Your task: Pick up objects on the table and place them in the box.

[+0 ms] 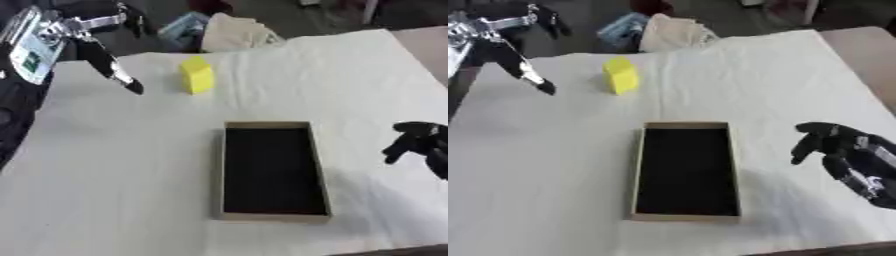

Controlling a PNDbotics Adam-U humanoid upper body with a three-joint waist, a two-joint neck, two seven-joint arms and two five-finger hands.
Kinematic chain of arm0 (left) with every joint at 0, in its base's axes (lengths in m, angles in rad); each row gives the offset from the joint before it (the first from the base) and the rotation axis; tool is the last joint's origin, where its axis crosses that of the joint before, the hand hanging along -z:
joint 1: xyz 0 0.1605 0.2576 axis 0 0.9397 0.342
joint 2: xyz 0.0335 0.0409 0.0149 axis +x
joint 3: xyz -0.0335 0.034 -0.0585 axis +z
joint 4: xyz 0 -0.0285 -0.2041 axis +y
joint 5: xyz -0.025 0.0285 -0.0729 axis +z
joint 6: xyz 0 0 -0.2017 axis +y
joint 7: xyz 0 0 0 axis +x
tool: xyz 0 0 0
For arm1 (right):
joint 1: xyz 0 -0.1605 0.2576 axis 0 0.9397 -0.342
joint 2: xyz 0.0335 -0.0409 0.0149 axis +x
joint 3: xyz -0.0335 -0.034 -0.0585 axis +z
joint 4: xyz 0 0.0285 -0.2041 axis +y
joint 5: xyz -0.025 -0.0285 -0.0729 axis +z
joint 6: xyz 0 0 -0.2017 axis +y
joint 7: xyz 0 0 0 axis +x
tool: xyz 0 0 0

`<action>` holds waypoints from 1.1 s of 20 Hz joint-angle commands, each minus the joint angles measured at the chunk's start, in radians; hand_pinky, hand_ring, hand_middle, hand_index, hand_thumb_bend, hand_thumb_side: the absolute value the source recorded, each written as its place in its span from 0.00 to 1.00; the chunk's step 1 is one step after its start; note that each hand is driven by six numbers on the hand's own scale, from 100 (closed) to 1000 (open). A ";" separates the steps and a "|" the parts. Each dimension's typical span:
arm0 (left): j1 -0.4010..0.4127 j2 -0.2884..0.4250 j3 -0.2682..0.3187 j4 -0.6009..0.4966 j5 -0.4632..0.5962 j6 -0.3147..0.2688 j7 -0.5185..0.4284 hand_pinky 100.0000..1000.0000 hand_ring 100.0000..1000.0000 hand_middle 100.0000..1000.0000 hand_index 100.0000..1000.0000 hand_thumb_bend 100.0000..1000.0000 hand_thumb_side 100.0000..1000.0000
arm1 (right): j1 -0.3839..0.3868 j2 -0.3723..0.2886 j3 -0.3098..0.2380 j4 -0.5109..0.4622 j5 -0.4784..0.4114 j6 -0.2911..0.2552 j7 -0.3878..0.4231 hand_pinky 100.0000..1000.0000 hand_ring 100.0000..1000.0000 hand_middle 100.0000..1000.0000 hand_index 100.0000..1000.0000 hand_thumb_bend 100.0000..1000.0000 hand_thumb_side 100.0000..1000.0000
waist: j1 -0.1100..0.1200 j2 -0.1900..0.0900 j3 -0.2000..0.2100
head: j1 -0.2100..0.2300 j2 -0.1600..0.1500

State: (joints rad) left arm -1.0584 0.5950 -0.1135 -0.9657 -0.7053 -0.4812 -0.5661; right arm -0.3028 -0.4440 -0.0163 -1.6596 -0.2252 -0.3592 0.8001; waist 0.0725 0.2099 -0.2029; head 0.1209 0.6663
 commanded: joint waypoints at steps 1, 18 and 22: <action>-0.035 0.006 0.022 0.014 -0.035 0.024 0.031 0.77 0.68 0.71 0.83 0.87 0.45 | -0.020 -0.013 0.001 -0.025 -0.005 -0.102 0.107 0.75 0.61 0.61 0.92 0.00 0.60 | -0.001 -0.011 -0.008 | 0.007 -0.014; -0.079 -0.064 0.057 0.153 -0.182 0.193 0.193 0.75 0.65 0.68 0.82 0.88 0.50 | -0.043 -0.002 0.013 -0.029 0.002 -0.098 0.107 0.75 0.61 0.60 0.92 0.00 0.61 | 0.009 0.014 -0.059 | 0.027 -0.024; -0.089 -0.084 0.068 0.178 -0.213 0.231 0.231 0.74 0.64 0.66 0.82 0.87 0.55 | -0.049 0.004 0.017 -0.031 0.003 -0.098 0.107 0.75 0.61 0.60 0.92 0.00 0.62 | 0.007 0.025 -0.077 | 0.034 -0.028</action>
State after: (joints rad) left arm -1.1195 0.4968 -0.0576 -0.7835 -0.9082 -0.2608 -0.3500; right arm -0.3353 -0.4285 0.0012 -1.6666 -0.2230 -0.3551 0.8041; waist 0.0851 0.2518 -0.2811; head 0.1492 0.6488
